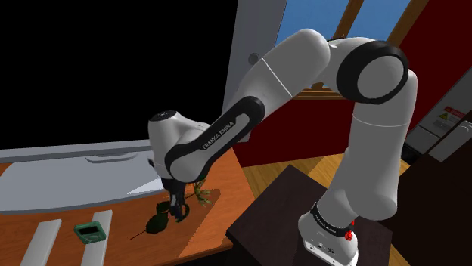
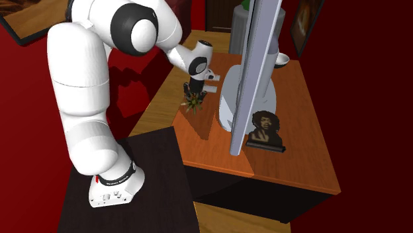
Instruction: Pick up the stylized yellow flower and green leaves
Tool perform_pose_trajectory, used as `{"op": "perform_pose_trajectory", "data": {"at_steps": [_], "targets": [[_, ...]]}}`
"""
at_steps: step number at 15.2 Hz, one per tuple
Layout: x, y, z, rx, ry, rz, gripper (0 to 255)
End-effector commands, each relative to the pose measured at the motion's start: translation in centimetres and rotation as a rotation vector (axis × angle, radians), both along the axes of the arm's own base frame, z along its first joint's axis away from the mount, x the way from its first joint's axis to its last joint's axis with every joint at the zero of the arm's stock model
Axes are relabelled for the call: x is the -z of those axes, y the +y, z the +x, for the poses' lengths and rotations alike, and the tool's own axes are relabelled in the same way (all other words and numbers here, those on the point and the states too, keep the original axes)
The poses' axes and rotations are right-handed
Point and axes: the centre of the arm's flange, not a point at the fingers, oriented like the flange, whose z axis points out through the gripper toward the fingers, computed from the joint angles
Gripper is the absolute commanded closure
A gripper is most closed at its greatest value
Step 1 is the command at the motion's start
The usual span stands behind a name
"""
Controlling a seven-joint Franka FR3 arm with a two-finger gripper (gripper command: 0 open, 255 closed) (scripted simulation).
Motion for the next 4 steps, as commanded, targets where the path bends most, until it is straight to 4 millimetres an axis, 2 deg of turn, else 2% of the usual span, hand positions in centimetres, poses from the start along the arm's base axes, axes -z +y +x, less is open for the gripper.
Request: {"op": "perform_pose_trajectory", "data": {"at_steps": [1,4], "targets": [[-1.10,0.00,-0.02,0.000,0.000,0.000,255],[-1.70,0.00,-0.02,0.000,0.000,0.000,255]]}}
